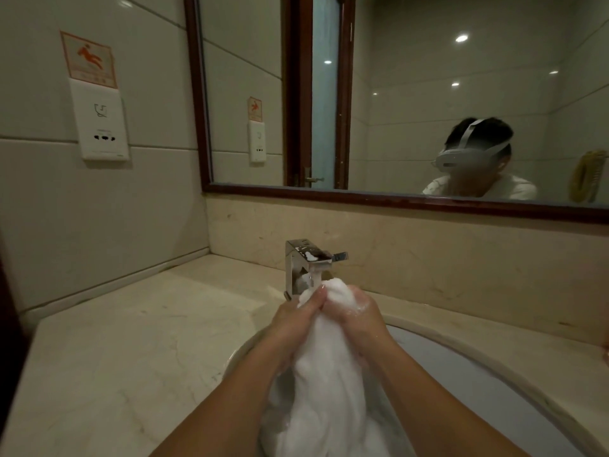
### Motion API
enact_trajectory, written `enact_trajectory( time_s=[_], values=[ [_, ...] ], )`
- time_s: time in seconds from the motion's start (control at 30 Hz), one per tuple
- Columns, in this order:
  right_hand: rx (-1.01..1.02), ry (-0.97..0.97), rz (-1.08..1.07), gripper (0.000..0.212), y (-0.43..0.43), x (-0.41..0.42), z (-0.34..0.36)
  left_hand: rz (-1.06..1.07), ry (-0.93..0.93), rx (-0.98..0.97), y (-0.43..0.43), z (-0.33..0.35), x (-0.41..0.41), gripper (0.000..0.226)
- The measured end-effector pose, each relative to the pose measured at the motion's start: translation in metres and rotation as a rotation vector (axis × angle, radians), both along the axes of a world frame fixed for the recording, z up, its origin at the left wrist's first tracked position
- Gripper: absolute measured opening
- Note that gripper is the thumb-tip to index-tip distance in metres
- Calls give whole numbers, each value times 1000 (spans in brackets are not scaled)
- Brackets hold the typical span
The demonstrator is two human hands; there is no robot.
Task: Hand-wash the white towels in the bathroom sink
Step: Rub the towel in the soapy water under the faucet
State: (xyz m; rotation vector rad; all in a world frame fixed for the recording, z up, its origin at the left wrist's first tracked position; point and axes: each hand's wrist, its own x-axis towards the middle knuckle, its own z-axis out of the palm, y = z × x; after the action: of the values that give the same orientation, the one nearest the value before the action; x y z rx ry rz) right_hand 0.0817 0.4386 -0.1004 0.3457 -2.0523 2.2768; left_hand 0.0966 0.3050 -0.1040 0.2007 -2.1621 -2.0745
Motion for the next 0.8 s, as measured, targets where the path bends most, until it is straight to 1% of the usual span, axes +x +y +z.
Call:
enact_trajectory(
  time_s=[0.03, 0.07, 0.13, 0.17, 0.2, 0.23, 0.27, 0.3, 0.33, 0.37, 0.43, 0.47, 0.5, 0.53, 0.57, 0.6, 0.63, 0.67, 0.7, 0.73, 0.77, 0.8],
  values=[
    [-19, -4, 7, 29, 2, -2, 0, 25, 1, -10, -2, 2, 0, 57],
    [-31, -10, 14, 32, 4, -1, -1, 68, 8, 6, -4, 3, 1, 48],
    [15, -4, 2, 34, 9, -1, -4, 126, 45, -34, -7, 9, 0, 35],
    [52, -11, 17, 41, 11, -1, -8, 158, 65, -41, -9, 10, 0, 32],
    [78, -45, 58, 56, 13, 0, -14, 183, 75, 32, -11, 11, -2, 31],
    [119, -116, 131, 71, 16, 2, -18, 210, 79, 149, -14, 12, -4, 36],
    [190, -191, 220, 78, 18, 6, -18, 232, 68, 268, -16, 13, -4, 46],
    [281, -252, 291, 78, 21, 10, -17, 221, 58, 358, -18, 13, -5, 59],
    [358, -283, 320, 72, 23, 13, -18, 190, 36, 428, -19, 14, -5, 69],
    [404, -284, 304, 65, 24, 15, -19, 170, 22, 481, -21, 13, -5, 71],
    [373, -182, 231, 46, 22, 13, -20, 135, 23, 499, -21, 15, -4, 67],
    [330, -120, 208, 41, 19, 12, -19, 105, 46, 468, -20, 16, -4, 71],
    [307, -64, 184, 42, 16, 10, -15, 83, 62, 416, -20, 15, -3, 77],
    [324, -17, 163, 44, 13, 10, -9, 87, 65, 344, -18, 14, -3, 81],
    [366, 17, 135, 41, 8, 11, 0, 68, 62, 275, -16, 12, -2, 81],
    [401, 54, 85, 33, 5, 11, 7, 33, 50, 212, -14, 12, 1, 81],
    [361, 64, 66, 26, 2, 8, 9, -11, 15, 150, -12, 13, 6, 82],
    [271, 63, 54, 22, -2, 9, 12, -53, -20, 106, -10, 14, 11, 83],
    [172, 33, 75, 21, -4, 11, 13, -78, -58, 85, -9, 15, 15, 83],
    [92, 13, 90, 21, -7, 12, 13, -92, -79, 92, -10, 15, 17, 77],
    [45, 6, 98, 24, -7, 12, 11, -100, -93, 102, -11, 15, 19, 70],
    [14, -5, 113, 35, -6, 13, 10, -93, -90, 102, -12, 15, 19, 64]
  ],
)
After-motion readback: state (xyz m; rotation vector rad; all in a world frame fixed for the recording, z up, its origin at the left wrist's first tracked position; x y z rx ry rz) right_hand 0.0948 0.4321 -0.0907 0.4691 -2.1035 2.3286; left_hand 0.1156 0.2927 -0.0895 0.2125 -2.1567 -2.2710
